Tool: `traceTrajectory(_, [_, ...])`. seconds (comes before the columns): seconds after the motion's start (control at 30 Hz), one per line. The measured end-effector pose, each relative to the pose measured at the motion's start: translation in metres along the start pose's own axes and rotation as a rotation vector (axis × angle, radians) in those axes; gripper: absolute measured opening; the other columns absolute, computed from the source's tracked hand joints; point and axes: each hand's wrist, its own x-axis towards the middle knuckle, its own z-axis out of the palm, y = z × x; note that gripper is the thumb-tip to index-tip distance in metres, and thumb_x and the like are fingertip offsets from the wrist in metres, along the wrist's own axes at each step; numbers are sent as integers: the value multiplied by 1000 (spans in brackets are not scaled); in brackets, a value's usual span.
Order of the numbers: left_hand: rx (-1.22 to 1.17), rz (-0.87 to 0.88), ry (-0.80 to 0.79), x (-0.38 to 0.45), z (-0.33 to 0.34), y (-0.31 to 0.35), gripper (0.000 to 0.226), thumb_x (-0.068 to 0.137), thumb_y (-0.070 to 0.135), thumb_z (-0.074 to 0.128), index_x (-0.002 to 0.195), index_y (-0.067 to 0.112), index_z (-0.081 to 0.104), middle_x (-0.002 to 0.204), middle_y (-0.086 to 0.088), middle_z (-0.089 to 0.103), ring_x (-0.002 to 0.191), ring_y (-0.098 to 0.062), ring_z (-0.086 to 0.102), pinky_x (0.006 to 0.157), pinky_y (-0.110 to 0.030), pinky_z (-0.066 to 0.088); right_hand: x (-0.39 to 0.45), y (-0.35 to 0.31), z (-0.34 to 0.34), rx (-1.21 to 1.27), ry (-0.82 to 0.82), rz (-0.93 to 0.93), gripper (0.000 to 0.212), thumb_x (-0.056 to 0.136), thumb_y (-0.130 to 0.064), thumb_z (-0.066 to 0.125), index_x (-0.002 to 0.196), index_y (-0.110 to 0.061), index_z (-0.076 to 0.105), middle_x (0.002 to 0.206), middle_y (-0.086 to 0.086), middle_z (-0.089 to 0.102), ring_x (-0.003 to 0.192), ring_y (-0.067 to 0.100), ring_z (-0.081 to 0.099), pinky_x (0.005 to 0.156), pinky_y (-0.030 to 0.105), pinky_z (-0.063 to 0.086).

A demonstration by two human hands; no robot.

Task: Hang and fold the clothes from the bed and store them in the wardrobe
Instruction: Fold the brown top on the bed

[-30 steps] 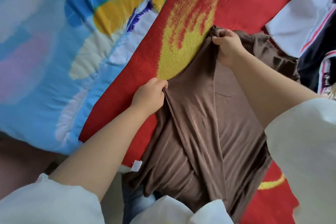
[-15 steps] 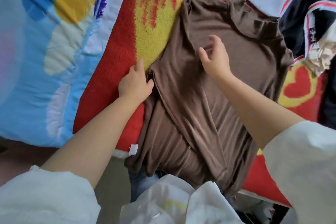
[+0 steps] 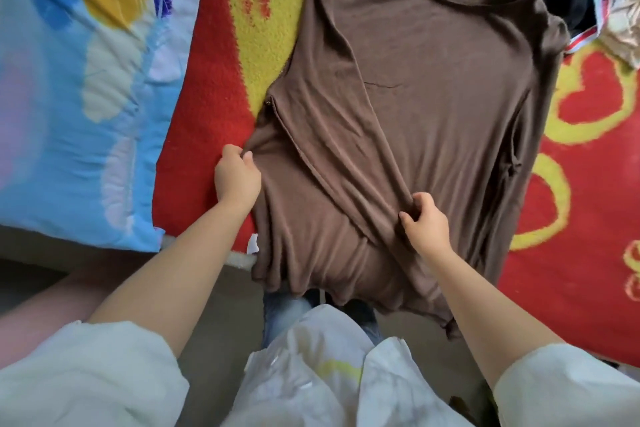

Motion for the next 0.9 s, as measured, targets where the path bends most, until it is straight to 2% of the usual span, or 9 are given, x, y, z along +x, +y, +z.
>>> traceTrajectory(0.23, [134, 84, -41, -2, 0, -3, 35, 98, 19, 42, 122, -5, 46, 123, -26, 53, 116, -39, 46, 88, -37, 32, -6, 6, 2, 4, 10, -30, 43, 89, -17, 57, 129, -8, 43, 127, 9, 53, 116, 25, 49, 91, 31, 39])
traceTrajectory(0.37, [109, 44, -108, -21, 7, -8, 37, 94, 27, 49, 109, -6, 51, 116, -24, 57, 111, -38, 50, 84, -36, 36, -25, 26, 9, 5, 42, 55, 48, 87, -13, 58, 132, -7, 41, 130, 11, 50, 120, 28, 47, 97, 35, 38])
traceTrajectory(0.47, [62, -19, -205, -41, 10, -24, 27, 91, 25, 54, 80, 2, 47, 94, -17, 56, 81, -33, 54, 59, -21, 41, -42, 48, 15, -6, 22, 241, 48, 85, -8, 53, 132, -8, 40, 129, 14, 50, 119, 33, 46, 96, 39, 36])
traceTrajectory(0.5, [28, -36, -243, -47, 11, -31, 31, 91, 23, 55, 70, 5, 41, 81, -13, 50, 65, -25, 49, 44, -15, 38, -49, 55, 18, -22, 18, 291, 48, 85, -8, 52, 132, -8, 39, 128, 14, 51, 119, 34, 46, 96, 39, 35])
traceTrajectory(0.57, [-120, -114, -352, -55, 13, -46, 38, 91, 18, 57, 62, 10, 34, 65, -5, 38, 54, -13, 36, 34, -10, 34, -56, 67, 22, -41, 14, 354, 47, 84, -7, 50, 130, -9, 40, 126, 15, 52, 118, 34, 46, 94, 39, 34])
traceTrajectory(0.67, [-216, -232, -526, -72, 13, -77, 21, 91, 15, 56, 73, 9, 50, 73, -7, 52, 67, -17, 50, 53, -7, 42, -67, 82, 30, -12, -7, 379, 37, 85, -6, 46, 122, -5, 43, 121, 19, 54, 114, 36, 48, 89, 38, 36])
traceTrajectory(0.7, [-227, -250, -556, -77, 13, -87, 10, 92, 14, 56, 87, 6, 57, 88, -12, 60, 81, -22, 57, 71, -16, 48, -69, 83, 31, 11, -7, 369, 32, 86, -5, 45, 118, -2, 45, 119, 22, 55, 111, 38, 49, 85, 37, 37])
traceTrajectory(0.77, [-252, -269, -537, -86, 13, -107, 26, 94, 14, 51, 115, -1, 57, 117, -19, 60, 102, -25, 56, 95, -36, 44, -72, 87, 32, 67, 9, 351, 25, 88, -5, 43, 110, 4, 50, 114, 25, 56, 106, 39, 51, 75, 33, 34])
traceTrajectory(0.9, [-277, -209, -327, -90, 6, -131, 32, 97, 16, 45, 122, -2, 55, 117, -18, 58, 111, -31, 54, 97, -36, 41, -68, 103, 30, 280, 51, 417, 27, 88, -5, 48, 109, 10, 56, 103, 26, 59, 90, 34, 56, 73, 31, 37])
